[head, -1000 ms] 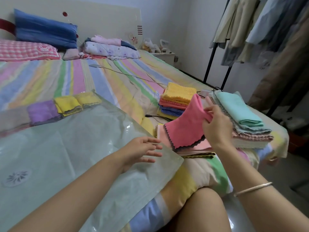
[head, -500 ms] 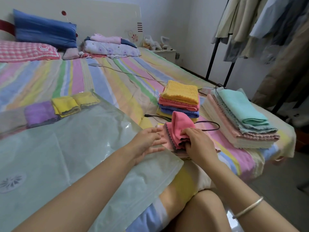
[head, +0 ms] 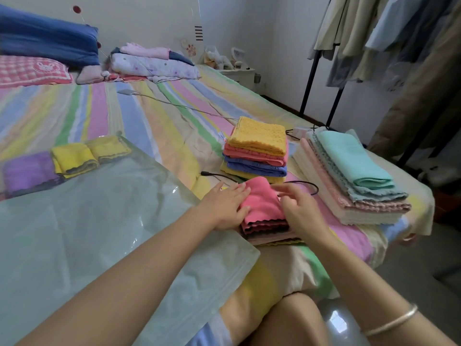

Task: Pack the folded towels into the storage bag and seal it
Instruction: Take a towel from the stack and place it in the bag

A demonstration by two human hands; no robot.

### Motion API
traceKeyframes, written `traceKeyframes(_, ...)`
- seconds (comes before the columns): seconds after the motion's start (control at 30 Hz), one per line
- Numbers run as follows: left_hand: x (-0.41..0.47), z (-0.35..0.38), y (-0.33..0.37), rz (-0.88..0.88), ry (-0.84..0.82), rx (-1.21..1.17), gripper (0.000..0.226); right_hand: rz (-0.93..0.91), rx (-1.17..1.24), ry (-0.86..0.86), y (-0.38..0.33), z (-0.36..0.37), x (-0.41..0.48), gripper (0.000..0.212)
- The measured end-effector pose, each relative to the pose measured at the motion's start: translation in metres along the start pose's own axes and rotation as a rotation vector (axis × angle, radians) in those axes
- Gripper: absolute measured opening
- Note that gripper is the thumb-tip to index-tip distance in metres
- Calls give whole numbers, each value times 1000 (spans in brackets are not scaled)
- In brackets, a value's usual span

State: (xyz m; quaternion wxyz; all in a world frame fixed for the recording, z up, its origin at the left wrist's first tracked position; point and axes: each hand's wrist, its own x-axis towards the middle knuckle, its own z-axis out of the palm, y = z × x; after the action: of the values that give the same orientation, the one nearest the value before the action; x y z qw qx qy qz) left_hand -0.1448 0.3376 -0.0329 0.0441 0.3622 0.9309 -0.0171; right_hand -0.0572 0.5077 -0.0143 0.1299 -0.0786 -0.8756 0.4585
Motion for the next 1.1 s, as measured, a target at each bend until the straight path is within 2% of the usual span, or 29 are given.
traceKeyframes(0.07, -1, 3, -3, 4, 11, -39, 64, 219, -68, 23, -1, -1, 18, 36)
traceKeyframes(0.13, -3, 2, -5, 15, -1, -32, 68, 398, -69, -105, -4, 7, 33, 49)
traceKeyframes(0.2, -6, 0, -7, 6, -18, -60, 71, 481, -11, -205, -9, 18, 40, 51)
traceKeyframes(0.3, -18, -6, -9, -47, 18, -249, 70, 533, 43, -208, -16, 28, 42, 47)
traceKeyframes(0.4, -47, -9, -12, -129, 317, -490, 60, 488, 217, -142, -27, 26, 41, 46)
traceKeyframes(0.47, -81, -9, -13, -233, 520, -547, 42, 436, 369, -128, -43, 21, 32, 48)
traceKeyframes(0.5, -101, -7, -14, -263, 568, -524, 30, 397, 451, -138, -53, 18, 25, 47)
traceKeyframes(0.57, -146, 1, -23, -270, 507, -400, 15, 338, 592, -201, -78, 17, 5, 43)
traceKeyframes(0.67, -213, 14, -53, -324, 206, -216, 24, 295, 695, -391, -118, 32, -37, 39)
traceKeyframes(0.73, -255, 17, -74, -397, 111, -172, 29, 315, 678, -549, -133, 55, -65, 37)
traceKeyframes(0.87, -327, 17, -85, -465, 242, -213, 34, 423, 624, -728, -141, 107, -95, 39)
traceKeyframes(1.0, -378, 31, -56, -378, 192, -212, 41, 514, 622, -795, -143, 156, -117, 41)
traceKeyframes(1.03, -385, 35, -47, -351, 188, -204, 45, 494, 562, -788, -141, 167, -123, 46)
traceKeyframes(1.1, -396, 42, -33, -323, 186, -189, 53, 355, 285, -708, -136, 182, -133, 65)
